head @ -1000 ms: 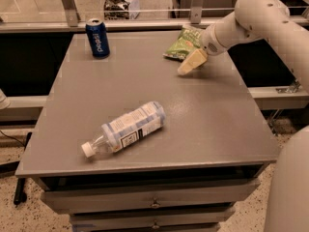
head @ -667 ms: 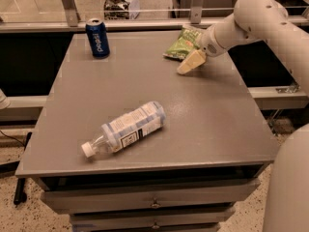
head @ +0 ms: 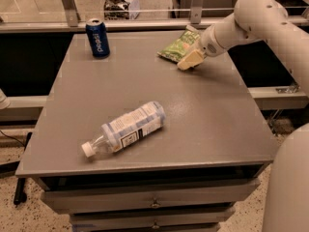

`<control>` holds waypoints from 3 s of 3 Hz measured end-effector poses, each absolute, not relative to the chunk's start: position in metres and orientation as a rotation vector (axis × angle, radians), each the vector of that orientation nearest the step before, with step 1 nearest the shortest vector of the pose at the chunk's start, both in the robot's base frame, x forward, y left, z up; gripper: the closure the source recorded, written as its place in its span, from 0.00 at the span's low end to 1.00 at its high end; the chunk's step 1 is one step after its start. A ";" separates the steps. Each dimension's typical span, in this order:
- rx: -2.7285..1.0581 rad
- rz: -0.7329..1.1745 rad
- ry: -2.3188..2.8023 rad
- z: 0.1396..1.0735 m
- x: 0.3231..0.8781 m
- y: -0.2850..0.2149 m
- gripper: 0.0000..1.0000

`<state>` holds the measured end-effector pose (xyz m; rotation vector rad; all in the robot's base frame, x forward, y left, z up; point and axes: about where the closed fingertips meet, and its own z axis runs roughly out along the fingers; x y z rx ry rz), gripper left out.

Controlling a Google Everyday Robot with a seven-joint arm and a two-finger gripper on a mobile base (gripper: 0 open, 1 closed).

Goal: Move green jalapeno chip bag near blue plastic bottle

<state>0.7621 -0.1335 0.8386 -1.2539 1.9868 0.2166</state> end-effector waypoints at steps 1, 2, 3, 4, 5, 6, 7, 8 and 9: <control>-1.254 0.217 1.987 0.839 0.762 -0.134 0.90; -1.285 0.241 1.896 0.870 0.745 -0.127 1.00; -1.337 0.276 1.777 0.917 0.709 -0.124 1.00; -1.415 0.304 1.703 0.942 0.661 -0.128 1.00; -1.479 0.369 1.696 0.938 0.614 -0.139 1.00; -1.538 0.447 1.683 0.924 0.566 -0.143 1.00; -1.583 0.510 1.684 0.907 0.534 -0.154 1.00; -1.596 0.516 1.671 0.904 0.531 -0.151 1.00; -1.627 0.539 1.633 0.902 0.511 -0.147 1.00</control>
Offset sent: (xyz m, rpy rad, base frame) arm -0.0554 0.0125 0.1021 0.0978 -0.1700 0.1680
